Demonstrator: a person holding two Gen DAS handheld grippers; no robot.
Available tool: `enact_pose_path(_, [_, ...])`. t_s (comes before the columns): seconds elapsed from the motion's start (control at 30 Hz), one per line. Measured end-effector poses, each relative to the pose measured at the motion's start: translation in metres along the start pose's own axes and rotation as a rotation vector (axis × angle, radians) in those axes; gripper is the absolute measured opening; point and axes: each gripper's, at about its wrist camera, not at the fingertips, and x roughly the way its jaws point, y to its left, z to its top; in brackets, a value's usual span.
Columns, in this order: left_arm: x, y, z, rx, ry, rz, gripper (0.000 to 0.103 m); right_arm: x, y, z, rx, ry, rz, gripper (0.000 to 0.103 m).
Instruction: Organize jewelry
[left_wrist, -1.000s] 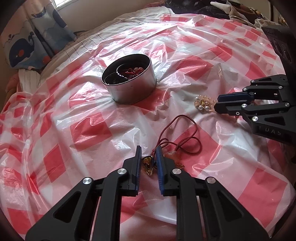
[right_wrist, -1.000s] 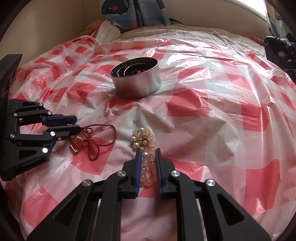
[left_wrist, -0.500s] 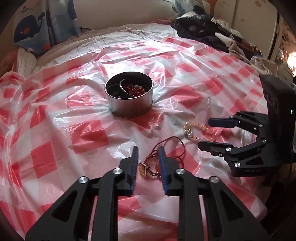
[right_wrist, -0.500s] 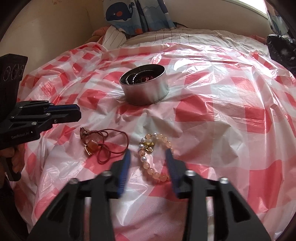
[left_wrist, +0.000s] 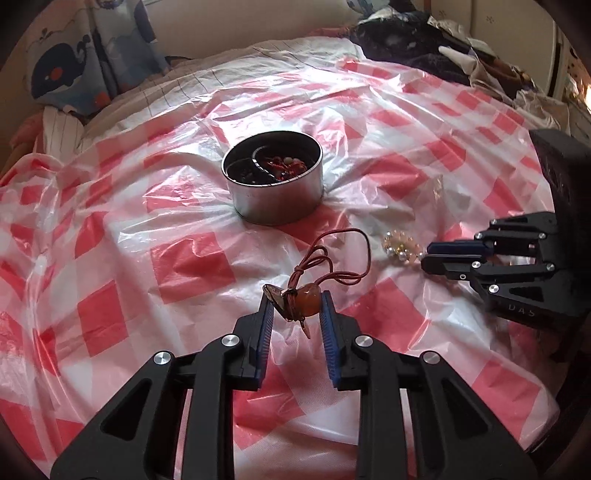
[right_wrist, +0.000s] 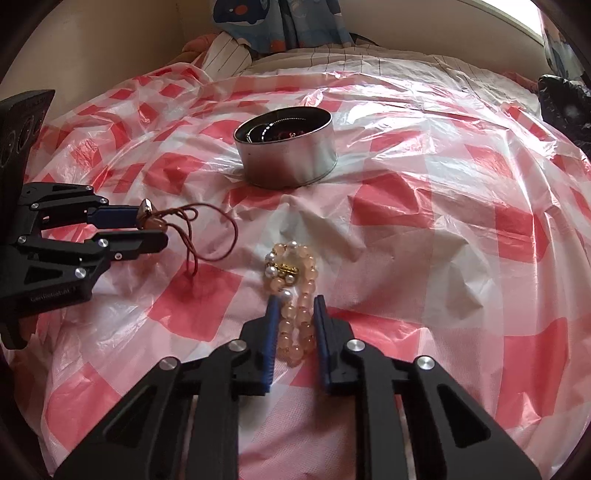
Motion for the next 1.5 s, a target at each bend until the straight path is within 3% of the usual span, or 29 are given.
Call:
enact_pose_path(0.07, [-0.003,0.004,0.001,-0.026,-0.017,-0.016,0.023,-0.003,-0.002,0.001,0.017,-0.015,0.013,0.009])
enact_pose_path(0.27, [0.015,0.0,-0.006,0.012,0.074,0.04,0.024,-0.006,0.0,0.004,0.026,-0.028,0.053,0.009])
enact_pose_path(0.3, [0.018,-0.001,-0.006,0.019,0.087,0.053,0.03,-0.005,0.002,0.004,0.018,-0.02,0.048,0.011])
enact_pose_path(0.4, [0.016,-0.001,-0.005,0.02,0.073,0.061,0.052,-0.01,0.006,0.004,-0.006,-0.057,-0.004,0.067])
enact_pose_path(0.47, [0.017,-0.001,-0.005,0.018,0.071,0.069,0.056,-0.013,0.007,0.005,-0.024,-0.074,-0.03,0.068])
enact_pose_path(0.63, [0.03,-0.007,-0.006,0.031,0.087,0.104,0.056,0.008,0.008,0.002,-0.033,0.003,-0.046,0.068])
enact_pose_path(0.67, [0.032,-0.009,-0.006,0.039,0.088,0.113,0.056,0.008,0.008,0.002,-0.035,0.005,-0.047,0.067])
enact_pose_path(0.73, [0.034,-0.011,-0.005,0.039,0.08,0.106,0.053,0.008,0.006,0.001,-0.027,0.008,-0.037,0.048])
enact_pose_path(0.8, [0.033,-0.012,-0.004,0.029,0.072,0.076,0.026,0.008,0.001,0.001,-0.004,0.01,-0.014,0.022])
enact_pose_path(0.83, [0.031,-0.013,-0.003,0.027,0.064,0.073,0.025,0.007,0.0,0.001,0.005,0.01,-0.001,0.016])
enact_pose_path(0.97, [0.022,-0.01,0.0,-0.002,0.029,0.03,0.023,0.001,-0.002,0.003,0.026,-0.012,0.044,0.015])
enact_pose_path(1.0, [0.02,-0.01,0.001,-0.001,0.022,0.03,0.023,-0.001,-0.004,0.003,0.041,-0.02,0.064,0.008])
enact_pose_path(1.1, [0.018,-0.012,0.001,0.002,0.015,0.027,0.023,-0.006,-0.009,0.006,0.079,-0.041,0.109,0.008])
enact_pose_path(1.5, [0.011,-0.012,0.002,0.02,0.002,0.043,0.023,-0.027,0.002,0.011,0.025,-0.141,0.109,0.008])
